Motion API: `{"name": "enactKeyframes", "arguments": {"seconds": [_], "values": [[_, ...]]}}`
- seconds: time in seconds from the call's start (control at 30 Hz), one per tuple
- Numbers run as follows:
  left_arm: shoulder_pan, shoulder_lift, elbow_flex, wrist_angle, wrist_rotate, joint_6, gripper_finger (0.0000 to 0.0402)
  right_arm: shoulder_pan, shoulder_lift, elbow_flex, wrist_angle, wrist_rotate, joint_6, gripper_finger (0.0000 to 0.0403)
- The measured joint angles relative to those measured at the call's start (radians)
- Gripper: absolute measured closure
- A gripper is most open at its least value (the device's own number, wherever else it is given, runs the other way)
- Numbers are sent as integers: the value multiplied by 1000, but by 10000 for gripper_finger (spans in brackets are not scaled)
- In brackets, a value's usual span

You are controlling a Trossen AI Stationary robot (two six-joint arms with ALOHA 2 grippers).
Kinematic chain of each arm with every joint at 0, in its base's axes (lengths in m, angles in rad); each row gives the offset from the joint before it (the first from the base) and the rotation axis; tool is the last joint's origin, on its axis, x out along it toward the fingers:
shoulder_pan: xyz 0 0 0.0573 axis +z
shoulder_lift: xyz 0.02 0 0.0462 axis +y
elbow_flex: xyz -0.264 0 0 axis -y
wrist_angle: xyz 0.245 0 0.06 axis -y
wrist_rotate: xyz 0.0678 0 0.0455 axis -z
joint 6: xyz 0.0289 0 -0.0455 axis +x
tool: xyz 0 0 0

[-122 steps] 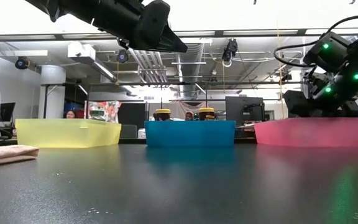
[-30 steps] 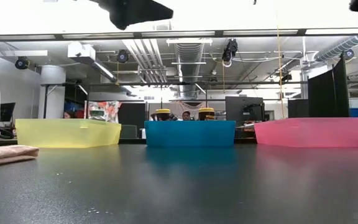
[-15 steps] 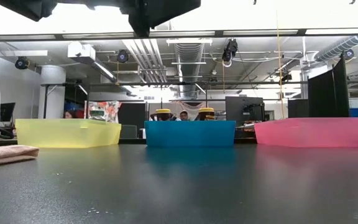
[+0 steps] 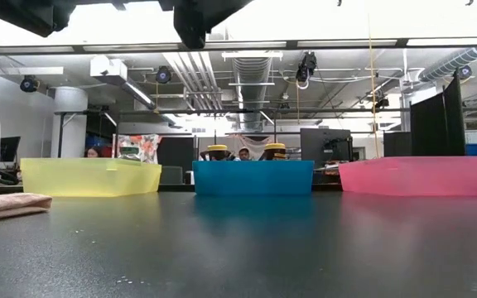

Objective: Sort spices by type
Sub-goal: Put the green seasoning bottle into the yellow bin

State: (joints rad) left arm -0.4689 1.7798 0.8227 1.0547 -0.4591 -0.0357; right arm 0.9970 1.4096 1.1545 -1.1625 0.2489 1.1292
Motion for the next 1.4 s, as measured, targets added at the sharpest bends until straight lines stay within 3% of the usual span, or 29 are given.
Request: {"name": "enactKeyframes", "arguments": {"seconds": [0.23,0.37,0.5,0.8,0.97,1.07,1.4], "values": [[-6,0,0,2,0,0,119,0,-38,1,-2,31,13,389],[-6,0,0,0,0,0,119,-2,-74,2,-7,33,49,359],[-6,0,0,0,-1,0,119,-2,-92,2,-12,42,51,300],[-5,0,0,-5,-1,0,119,-3,-23,2,-10,67,3,124],[-5,0,0,-5,-1,0,119,-4,-19,2,-7,67,40,56],[-5,0,0,-7,-1,0,119,-10,-19,-3,-6,68,49,39],[-4,0,0,-8,-2,0,119,-58,-20,-97,104,63,24,40]]}}
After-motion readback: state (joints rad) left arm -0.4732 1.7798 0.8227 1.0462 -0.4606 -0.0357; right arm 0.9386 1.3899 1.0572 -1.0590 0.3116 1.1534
